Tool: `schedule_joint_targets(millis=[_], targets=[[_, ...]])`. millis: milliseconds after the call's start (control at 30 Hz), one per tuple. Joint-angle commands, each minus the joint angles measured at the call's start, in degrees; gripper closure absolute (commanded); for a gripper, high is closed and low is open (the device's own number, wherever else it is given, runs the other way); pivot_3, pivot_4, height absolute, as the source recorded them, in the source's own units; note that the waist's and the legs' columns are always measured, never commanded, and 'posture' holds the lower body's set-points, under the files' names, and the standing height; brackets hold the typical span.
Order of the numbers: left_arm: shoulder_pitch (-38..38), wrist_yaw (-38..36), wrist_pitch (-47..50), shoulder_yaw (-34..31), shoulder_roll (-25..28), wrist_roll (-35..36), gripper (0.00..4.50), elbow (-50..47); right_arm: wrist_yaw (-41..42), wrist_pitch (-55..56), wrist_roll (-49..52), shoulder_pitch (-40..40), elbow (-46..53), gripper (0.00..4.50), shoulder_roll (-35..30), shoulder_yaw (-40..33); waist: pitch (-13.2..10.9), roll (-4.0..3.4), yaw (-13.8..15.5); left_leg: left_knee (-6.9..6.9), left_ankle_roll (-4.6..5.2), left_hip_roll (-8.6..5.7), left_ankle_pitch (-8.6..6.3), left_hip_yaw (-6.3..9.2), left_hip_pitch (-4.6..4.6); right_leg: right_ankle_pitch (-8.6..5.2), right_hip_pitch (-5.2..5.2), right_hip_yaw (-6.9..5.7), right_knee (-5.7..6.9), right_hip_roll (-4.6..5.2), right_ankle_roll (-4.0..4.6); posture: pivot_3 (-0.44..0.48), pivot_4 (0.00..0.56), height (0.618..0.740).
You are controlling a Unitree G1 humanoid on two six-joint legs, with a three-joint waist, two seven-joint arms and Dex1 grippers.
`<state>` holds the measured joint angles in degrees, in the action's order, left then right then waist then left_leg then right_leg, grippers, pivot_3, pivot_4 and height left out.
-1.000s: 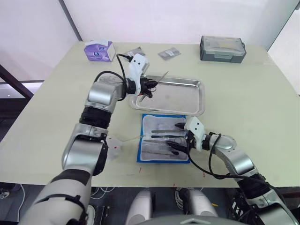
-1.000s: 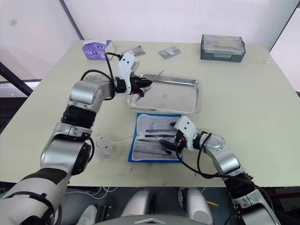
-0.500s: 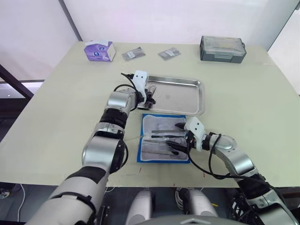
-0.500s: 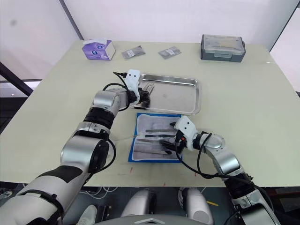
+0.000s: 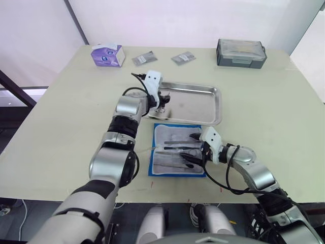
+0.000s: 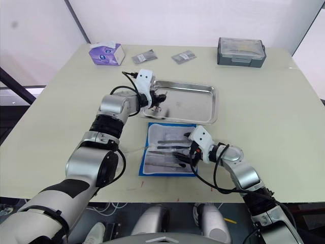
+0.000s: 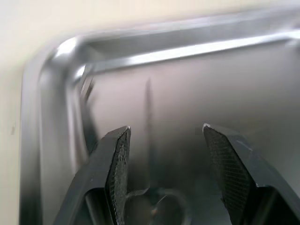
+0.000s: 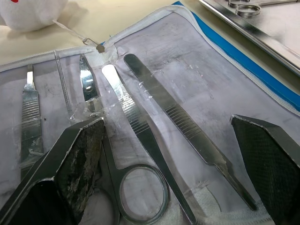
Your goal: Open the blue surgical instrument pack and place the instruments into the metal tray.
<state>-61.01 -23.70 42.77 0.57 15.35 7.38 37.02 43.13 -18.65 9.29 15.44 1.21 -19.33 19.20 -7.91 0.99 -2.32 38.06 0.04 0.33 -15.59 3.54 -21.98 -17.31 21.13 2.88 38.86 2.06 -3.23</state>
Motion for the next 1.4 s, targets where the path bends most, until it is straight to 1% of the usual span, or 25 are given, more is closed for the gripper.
schedule_joint_targets(millis=[33, 100, 133, 167, 200, 233, 300, 367, 467, 567, 633, 767, 833, 933, 1100, 1300, 1400], targets=[[1.3, -5.9, 0.1, -0.2, 1.6, 2.9, 1.85, -7.1, -1.6, -4.4, -3.4, -3.5, -7.7, 0.0, -1.1, 1.8, 0.0, 0.0, 0.0, 0.0, 0.0, 0.0, 0.0, 0.0, 0.01, 0.0, 0.0, 0.01, 0.0, 0.0, 0.0, 0.0, 0.15, 0.738], [2.8, -9.7, -1.5, -0.5, 2.4, 4.3, 1.85, -9.3, -1.6, -4.3, -3.4, -3.3, -7.9, 0.0, -1.0, 1.8, 0.0, -0.01, -0.1, -0.01, -0.01, 0.01, 0.01, -0.02, 0.01, 0.0, 0.0, 0.03, 0.01, 0.0, 0.0, 0.0, 0.15, 0.738], [5.0, -15.1, -5.7, 0.4, 3.6, 5.1, 1.85, -11.2, -1.6, -4.2, -3.4, -3.3, -8.0, 0.0, -1.0, 1.8, 0.0, -0.01, -0.1, -0.02, -0.01, 0.01, 0.01, -0.02, 0.01, 0.0, 0.0, 0.02, 0.0, 0.0, 0.0, 0.0, 0.15, 0.738], [8.2, -24.3, -13.6, 1.5, 5.2, 6.6, 1.85, -13.6, -1.6, -4.1, -3.4, -3.2, -8.1, 0.0, -1.0, 1.8, 0.0, -0.07, -0.3, -0.02, -0.02, 0.01, 0.01, -0.02, 0.02, 0.0, 0.0, 0.03, 0.0, 0.0, 0.0, 0.0, 0.15, 0.738], [10.4, -31.1, -19.6, 2.2, 6.3, 7.7, 1.85, -15.1, -1.6, -4.1, -3.4, -3.1, -8.3, 0.0, -0.9, 1.8, 0.0, -0.1, -0.1, -0.06, -0.11, 0.03, 0.06, -0.09, 0.05, 0.0, 0.02, 0.09, -0.01, 0.0, 0.0, 0.0, 0.15, 0.738], [12.4, -36.6, -21.9, 3.1, 8.2, 8.4, 1.85, -16.1, -1.6, -4.0, -3.5, -3.1, -8.3, 0.0, -0.9, 1.8, 0.0, -0.1, 0.0, -0.24, -0.42, 0.04, 0.23, -0.12, 0.13, 0.01, 0.01, 0.13, -0.06, 0.04, 0.03, 0.0, 0.15, 0.738], [14.0, -42.5, -21.5, 3.8, 11.0, 9.4, 1.85, -16.0, -1.6, -3.9, -3.5, -3.0, -8.5, 0.0, -0.9, 1.7, 0.0, -0.04, 0.1, -0.24, -0.47, 0.03, 0.26, -0.07, 0.12, 0.01, 0.01, 0.09, -0.06, 0.05, 0.03, 0.0, 0.15, 0.738], [14.8, -49.2, -21.9, 6.3, 14.4, 8.7, 1.85, -15.8, -1.6, -3.7, -3.5, -2.9, -8.7, 0.0, -0.9, 1.7, 0.0, -0.06, 0.1, -0.26, -0.32, 0.01, 0.17, -0.1, 0.14, 0.01, 0.0, 0.13, -0.04, 0.05, 0.03, 0.0, 0.15, 0.738], [15.2, -56.0, -25.5, 10.6, 17.5, 5.8, 1.85, -13.5, -1.6, -3.6, -3.6, -2.8, -9.0, 0.0, -0.9, 1.6, 0.0, -0.06, 0.0, -0.27, -0.18, -0.02, 0.1, -0.08, 0.14, 0.0, 0.0, 0.11, -0.05, 0.02, 0.03, 0.0, 0.15, 0.738], [15.6, -59.7, -31.2, 14.4, 18.5, 2.2, 1.85, -10.2, -1.8, -3.6, -3.6, -2.8, -8.9, 0.0, -0.9, 1.6, 0.0, -0.06, 0.0, -0.27, -0.17, -0.02, 0.1, -0.07, 0.14, 0.0, 0.0, 0.1, -0.05, 0.0, 0.03, 0.0, 0.15, 0.738], [15.9, -60.8, -35.0, 16.0, 18.5, 0.1, 1.85, -8.2, -1.9, -3.7, -3.6, -3.0, -8.7, 0.0, -0.9, 1.5, 0.0, -0.06, 0.0, -0.27, -0.17, -0.02, 0.1, -0.08, 0.14, 0.0, 0.0, 0.11, -0.05, 0.0, 0.03, 0.0, 0.15, 0.738], [15.8, -60.1, -46.8, 18.9, 18.5, -5.5, 1.85, -1.9, -2.0, -3.8, -3.5, -3.5, -8.1, 0.0, -1.3, 1.3, 0.0, -0.06, 0.0, -0.26, -0.16, -0.02, 0.1, -0.07, 0.14, 0.0, 0.01, 0.11, -0.06, 0.0, 0.03, 0.0, 0.15, 0.738], [14.9, -60.0, -49.3, 18.9, 17.8, -6.4, 1.85, 2.3, -2.0, -3.9, -3.5, -3.7, -8.0, 0.0, -1.4, 1.2, 0.0, -0.05, 0.0, -0.26, -0.16, -0.02, 0.1, -0.07, 0.13, 0.0, 0.01, 0.11, -0.05, 0.0, 0.03, 0.0, 0.15, 0.738], [13.8, -60.7, -51.7, 18.8, 17.3, -7.1, 1.85, 6.4, -2.2, -4.0, -3.5, -3.7, -7.8, 0.0, -1.4, 1.1, 0.1, -0.03, 0.0, -0.26, -0.16, -0.02, 0.1, -0.07, 0.14, 0.0, 0.0, 0.09, -0.05, 0.0, 0.03, 0.0, 0.15, 0.738], [13.6, -62.3, -53.5, 18.6, 15.9, -7.0, 1.85, 10.0, -2.2, -4.0, -3.5, -3.8, -7.7, 0.0, -1.5, 1.0, 0.1, -0.04, 0.0, -0.26, -0.15, -0.02, 0.1, -0.07, 0.15, 0.0, 0.0, 0.09, -0.05, 0.0, 0.02, 0.0, 0.15, 0.738], [15.9, -65.4, -54.1, 18.4, 15.0, -6.5, 1.85, 10.3, -2.3, -4.1, -3.5, -4.1, -7.3, 0.0, -1.8, 0.9, 0.2, -0.08, 0.0, -0.26, -0.14, -0.02, 0.09, -0.07, 0.15, 0.0, -0.01, 0.1, -0.06, 0.0, 0.02, 0.0, 0.15, 0.738], [16.4, -65.5, -54.5, 17.9, 14.5, -6.4, 1.85, 10.8, -2.3, -4.2, -3.5, -4.4, -7.0, 0.0, -1.9, 0.8, 0.3, -0.06, 0.0, -0.26, -0.14, -0.02, 0.09, -0.06, 0.16, 0.0, -0.02, 0.09, -0.06, 0.0, 0.02, 0.0, 0.15, 0.738]])
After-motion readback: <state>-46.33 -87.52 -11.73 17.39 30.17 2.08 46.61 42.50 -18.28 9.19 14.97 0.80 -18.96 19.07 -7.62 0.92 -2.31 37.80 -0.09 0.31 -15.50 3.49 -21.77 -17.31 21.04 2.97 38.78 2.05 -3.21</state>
